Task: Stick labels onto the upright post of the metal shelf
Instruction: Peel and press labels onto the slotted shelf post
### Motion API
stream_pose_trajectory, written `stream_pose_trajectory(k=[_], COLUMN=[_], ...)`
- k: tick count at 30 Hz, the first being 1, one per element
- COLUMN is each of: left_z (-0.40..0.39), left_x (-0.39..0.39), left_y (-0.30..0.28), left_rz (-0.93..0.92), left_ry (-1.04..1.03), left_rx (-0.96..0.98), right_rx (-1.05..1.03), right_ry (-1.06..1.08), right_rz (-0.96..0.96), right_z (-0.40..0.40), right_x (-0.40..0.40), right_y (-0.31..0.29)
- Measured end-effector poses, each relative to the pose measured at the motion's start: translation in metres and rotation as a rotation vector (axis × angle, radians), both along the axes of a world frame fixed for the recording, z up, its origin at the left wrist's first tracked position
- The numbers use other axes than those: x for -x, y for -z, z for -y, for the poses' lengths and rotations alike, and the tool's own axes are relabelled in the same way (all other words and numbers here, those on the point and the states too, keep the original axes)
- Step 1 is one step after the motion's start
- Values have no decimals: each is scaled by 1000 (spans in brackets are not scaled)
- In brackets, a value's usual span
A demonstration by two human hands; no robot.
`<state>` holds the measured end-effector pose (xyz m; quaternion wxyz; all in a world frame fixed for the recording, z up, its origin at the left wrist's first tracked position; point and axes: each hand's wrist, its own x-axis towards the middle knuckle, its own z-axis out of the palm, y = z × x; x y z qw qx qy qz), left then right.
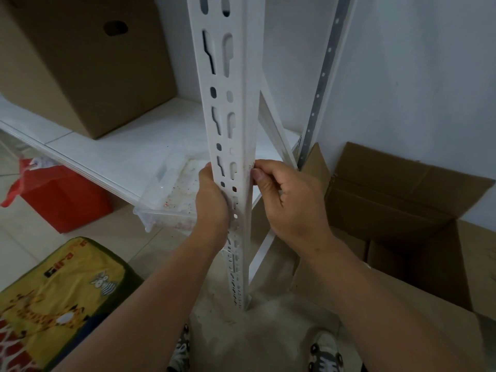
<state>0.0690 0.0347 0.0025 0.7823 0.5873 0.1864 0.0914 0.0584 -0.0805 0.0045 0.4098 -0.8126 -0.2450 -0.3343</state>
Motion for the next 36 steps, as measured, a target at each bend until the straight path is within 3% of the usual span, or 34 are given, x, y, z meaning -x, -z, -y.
stream_pose_trajectory(k=[24, 28, 33, 36], left_z=[8, 7, 6, 4], left_x=[0, -3, -4, -6], left_y=[3, 7, 11, 13], left_rz=[50, 58, 40, 46], left_ry=[-59, -85, -122, -110], left_rx=[57, 35, -11, -44], right_rx=[-51, -64, -245, -242], right_ry=[158, 145, -46, -93], right_rz=[164, 101, -216, -270], right_z=[-17, -17, -6, -3], right_x=[10, 10, 11, 11], right_y=[0, -1, 1, 0])
